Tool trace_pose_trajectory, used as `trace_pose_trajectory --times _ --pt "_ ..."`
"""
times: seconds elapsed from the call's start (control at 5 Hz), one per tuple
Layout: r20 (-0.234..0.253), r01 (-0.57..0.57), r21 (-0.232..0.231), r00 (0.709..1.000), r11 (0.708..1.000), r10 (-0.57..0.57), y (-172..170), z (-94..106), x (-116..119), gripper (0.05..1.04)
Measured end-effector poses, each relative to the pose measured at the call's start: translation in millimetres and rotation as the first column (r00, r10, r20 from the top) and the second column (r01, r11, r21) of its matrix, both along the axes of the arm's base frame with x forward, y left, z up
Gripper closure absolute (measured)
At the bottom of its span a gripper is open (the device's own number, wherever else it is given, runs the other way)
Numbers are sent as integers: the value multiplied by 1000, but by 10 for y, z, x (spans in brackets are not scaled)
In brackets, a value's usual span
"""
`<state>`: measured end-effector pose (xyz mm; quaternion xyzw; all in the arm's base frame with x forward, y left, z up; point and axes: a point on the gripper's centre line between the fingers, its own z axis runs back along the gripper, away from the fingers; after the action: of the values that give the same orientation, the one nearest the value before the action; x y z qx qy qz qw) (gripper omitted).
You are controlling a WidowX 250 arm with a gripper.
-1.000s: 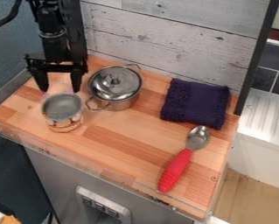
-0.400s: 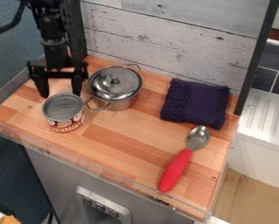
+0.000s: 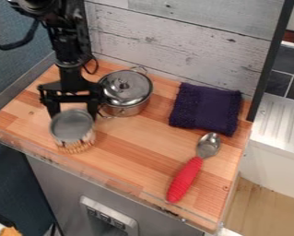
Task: Takes the container and moves it next to the red spoon
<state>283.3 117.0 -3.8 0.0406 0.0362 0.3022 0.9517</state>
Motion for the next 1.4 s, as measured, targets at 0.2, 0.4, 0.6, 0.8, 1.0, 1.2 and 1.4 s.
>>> trace_pose_trajectory --times 0.2,0.4,0.6,0.8,1.0,1.2,1.4 --pt "0 -37 30 999 999 37 -259 118 -38 83" --pt "-13 -76 59 997 995 77 -636 124 -35 83" --pt "9 -91 52 996 995 90 -1008 120 21 83" --pt "43 -78 24 996 997 77 -1280 112 71 83" --pt "58 -49 17 997 999 48 -1409 120 101 83" --pt "100 112 24 988 993 -114 -1479 172 173 83" --pt "231 351 8 910 936 -344 -1589 477 385 83"
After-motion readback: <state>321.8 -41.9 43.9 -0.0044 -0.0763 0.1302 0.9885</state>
